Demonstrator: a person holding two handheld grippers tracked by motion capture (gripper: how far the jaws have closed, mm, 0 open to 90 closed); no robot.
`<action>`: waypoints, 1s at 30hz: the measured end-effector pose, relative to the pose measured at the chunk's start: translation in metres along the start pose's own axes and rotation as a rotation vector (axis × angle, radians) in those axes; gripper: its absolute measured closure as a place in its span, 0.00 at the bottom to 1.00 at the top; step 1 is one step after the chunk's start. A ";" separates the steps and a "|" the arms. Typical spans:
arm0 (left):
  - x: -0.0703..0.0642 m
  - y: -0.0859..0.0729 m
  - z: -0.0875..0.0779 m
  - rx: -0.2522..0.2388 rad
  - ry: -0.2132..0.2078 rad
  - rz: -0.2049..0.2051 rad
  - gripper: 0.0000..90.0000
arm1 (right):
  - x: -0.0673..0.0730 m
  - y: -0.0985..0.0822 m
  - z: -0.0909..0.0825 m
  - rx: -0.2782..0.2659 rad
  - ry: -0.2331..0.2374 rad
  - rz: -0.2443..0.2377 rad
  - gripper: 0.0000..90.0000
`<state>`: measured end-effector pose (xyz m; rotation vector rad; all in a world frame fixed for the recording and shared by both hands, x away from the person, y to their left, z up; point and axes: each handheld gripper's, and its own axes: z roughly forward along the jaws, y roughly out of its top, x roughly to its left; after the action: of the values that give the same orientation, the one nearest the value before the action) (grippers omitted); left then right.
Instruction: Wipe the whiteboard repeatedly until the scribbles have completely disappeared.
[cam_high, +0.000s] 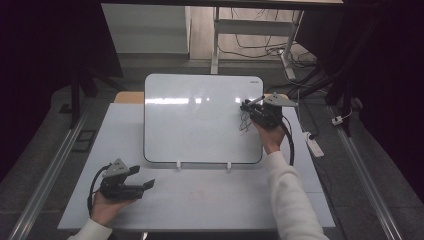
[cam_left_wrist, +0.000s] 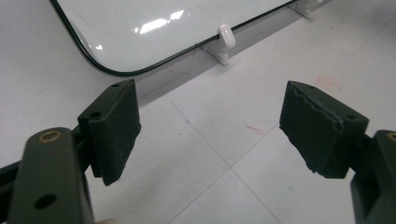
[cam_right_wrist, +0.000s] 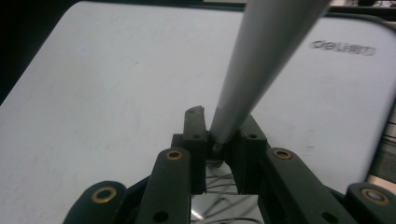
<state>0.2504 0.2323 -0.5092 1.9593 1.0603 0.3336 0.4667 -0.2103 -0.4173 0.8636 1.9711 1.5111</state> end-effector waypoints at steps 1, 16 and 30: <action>-0.001 0.000 0.000 0.001 -0.001 0.003 0.23 | -0.004 0.001 -0.002 -0.019 -0.033 0.022 0.86; 0.000 0.000 0.001 0.004 -0.001 0.000 0.23 | 0.006 -0.006 -0.003 0.024 0.018 -0.039 0.86; 0.001 0.000 0.001 0.004 -0.003 -0.002 0.23 | 0.021 -0.011 -0.001 0.062 0.050 -0.079 0.86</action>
<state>0.2515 0.2325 -0.5099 1.9616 1.0617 0.3282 0.4502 -0.1978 -0.4283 0.7712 2.0726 1.4468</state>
